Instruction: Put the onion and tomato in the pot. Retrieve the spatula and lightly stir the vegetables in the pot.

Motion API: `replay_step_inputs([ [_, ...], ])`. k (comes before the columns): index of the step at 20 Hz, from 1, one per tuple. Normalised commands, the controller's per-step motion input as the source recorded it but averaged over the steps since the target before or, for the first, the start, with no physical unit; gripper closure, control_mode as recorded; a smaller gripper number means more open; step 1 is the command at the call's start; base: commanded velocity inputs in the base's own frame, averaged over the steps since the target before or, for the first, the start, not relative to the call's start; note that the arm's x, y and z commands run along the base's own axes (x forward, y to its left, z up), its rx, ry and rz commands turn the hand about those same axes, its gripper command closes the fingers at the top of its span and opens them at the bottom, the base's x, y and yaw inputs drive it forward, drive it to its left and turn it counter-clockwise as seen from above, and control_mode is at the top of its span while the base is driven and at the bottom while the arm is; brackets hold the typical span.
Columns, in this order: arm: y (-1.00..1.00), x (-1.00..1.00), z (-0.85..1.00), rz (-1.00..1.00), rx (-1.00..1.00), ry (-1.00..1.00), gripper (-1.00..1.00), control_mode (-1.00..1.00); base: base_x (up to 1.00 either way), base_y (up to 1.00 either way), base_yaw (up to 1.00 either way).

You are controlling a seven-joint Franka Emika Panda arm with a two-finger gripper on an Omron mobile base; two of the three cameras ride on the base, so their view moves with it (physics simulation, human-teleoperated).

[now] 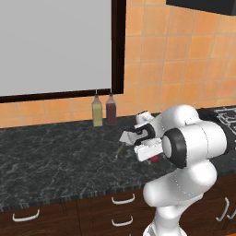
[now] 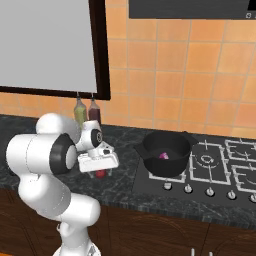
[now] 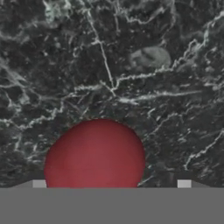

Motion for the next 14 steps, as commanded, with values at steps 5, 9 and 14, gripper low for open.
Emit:
replay_step_inputs([
  [5,0.0,0.24,-0.09,0.01,0.06,0.0,-1.0,-1.0,0.0,0.0,0.0],
  [9,0.16,0.04,-0.13,0.02,0.02,0.0,1.0,-1.0,0.0,0.0,0.0],
  [14,0.06,-0.35,0.23,0.0,0.02,-0.12,1.0,-1.0,0.0,0.0,0.0],
])
